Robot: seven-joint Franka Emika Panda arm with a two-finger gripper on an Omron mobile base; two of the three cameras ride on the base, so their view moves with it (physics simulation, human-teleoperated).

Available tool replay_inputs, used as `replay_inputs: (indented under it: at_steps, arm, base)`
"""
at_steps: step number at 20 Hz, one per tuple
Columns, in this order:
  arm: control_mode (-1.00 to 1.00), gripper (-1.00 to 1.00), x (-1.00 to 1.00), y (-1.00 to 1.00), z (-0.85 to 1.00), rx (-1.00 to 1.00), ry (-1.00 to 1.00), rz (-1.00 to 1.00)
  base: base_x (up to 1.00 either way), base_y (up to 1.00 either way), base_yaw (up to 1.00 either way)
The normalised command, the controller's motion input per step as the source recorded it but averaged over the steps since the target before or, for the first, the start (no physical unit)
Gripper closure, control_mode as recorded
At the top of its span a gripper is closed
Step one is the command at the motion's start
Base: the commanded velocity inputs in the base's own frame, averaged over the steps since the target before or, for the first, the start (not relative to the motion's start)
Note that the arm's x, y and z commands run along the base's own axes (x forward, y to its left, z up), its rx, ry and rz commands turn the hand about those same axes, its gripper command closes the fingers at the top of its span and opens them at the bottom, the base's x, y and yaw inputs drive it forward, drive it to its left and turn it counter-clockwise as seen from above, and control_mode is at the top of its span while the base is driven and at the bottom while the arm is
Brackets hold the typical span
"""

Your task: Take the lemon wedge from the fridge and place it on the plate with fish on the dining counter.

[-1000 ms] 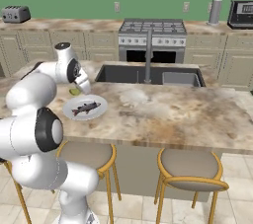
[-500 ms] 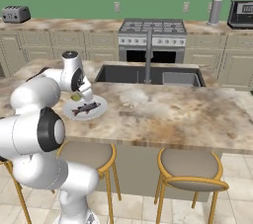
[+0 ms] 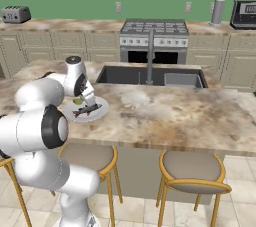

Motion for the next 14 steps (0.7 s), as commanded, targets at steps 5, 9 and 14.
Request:
replay_inputs:
  at_steps: [5,9,14]
  arm:
    - [-1.00,1.00,0.20,0.01,-0.10,0.00,0.00,0.00]
    - [-1.00,1.00,0.16,0.04,-0.10,0.00,0.00,0.00]
    - [-1.00,-1.00,0.03,0.01,-0.05,0.00,0.01,0.00]
  base:
    - [0.00,0.00,0.00]
    - [0.00,0.00,0.00]
    - [0.00,0.00,0.00]
